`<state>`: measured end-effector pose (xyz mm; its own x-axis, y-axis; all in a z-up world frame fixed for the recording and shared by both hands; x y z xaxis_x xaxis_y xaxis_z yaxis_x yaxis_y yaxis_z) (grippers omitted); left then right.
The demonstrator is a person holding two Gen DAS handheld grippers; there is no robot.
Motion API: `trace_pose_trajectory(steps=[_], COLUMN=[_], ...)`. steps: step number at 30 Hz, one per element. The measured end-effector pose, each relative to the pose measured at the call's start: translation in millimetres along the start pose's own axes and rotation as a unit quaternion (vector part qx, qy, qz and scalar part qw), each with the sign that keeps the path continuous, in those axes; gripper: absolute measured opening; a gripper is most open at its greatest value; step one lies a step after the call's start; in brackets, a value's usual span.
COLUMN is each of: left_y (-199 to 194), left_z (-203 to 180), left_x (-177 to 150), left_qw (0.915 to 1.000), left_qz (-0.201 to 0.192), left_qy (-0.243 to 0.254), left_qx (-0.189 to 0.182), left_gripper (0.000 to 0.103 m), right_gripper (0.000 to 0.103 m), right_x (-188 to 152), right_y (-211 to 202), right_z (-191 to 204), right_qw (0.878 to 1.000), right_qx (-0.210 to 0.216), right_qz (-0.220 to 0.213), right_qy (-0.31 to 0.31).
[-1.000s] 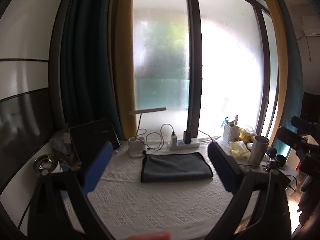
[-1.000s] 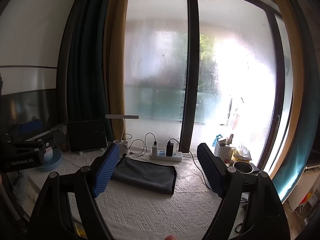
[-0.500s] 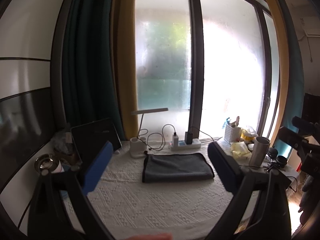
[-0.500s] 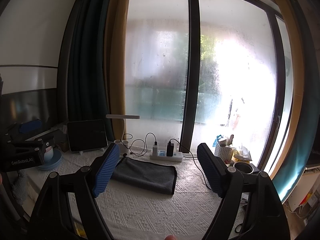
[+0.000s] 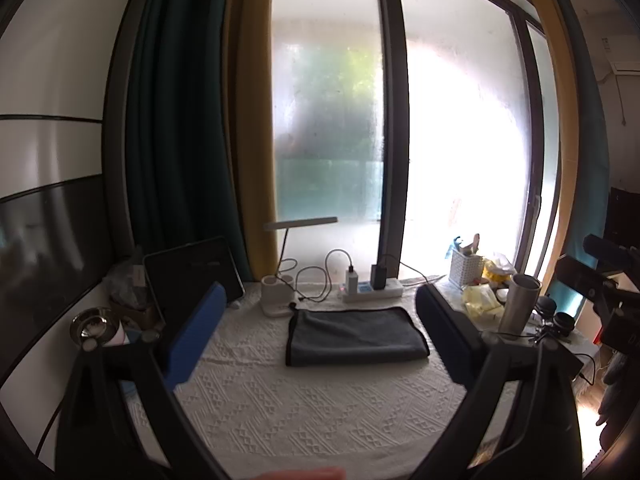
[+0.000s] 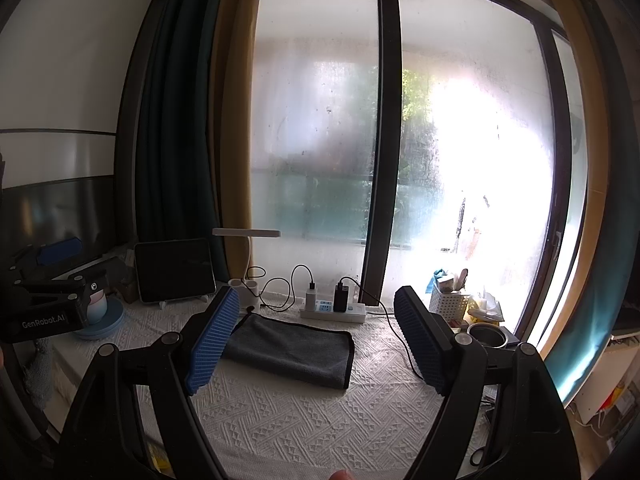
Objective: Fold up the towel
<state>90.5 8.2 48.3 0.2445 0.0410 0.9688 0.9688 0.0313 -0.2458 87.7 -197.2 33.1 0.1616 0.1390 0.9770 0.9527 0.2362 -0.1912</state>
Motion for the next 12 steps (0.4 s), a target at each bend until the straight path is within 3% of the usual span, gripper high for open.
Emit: trace_pose_trajectory(steps=[12], left_y=[-0.3], left_z=[0.1], left_x=[1.2], left_qw=[1.0000], left_qz=[0.000], left_qy=[0.000], left_qx=[-0.004], left_gripper=[0.097], right_gripper=[0.082], right_x=[-0.3], right_y=[0.5], right_z=[0.1], right_qw=[1.000], right_qx=[0.000], right_qz=[0.001], right_qy=[0.000])
Point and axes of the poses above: each gripper's, at about its wrist camera, not at the fingertips, and y roughly the way its jaws point, z to its left, x to its top, the point moved 5 cm from there along y, roughly the way its jaws point
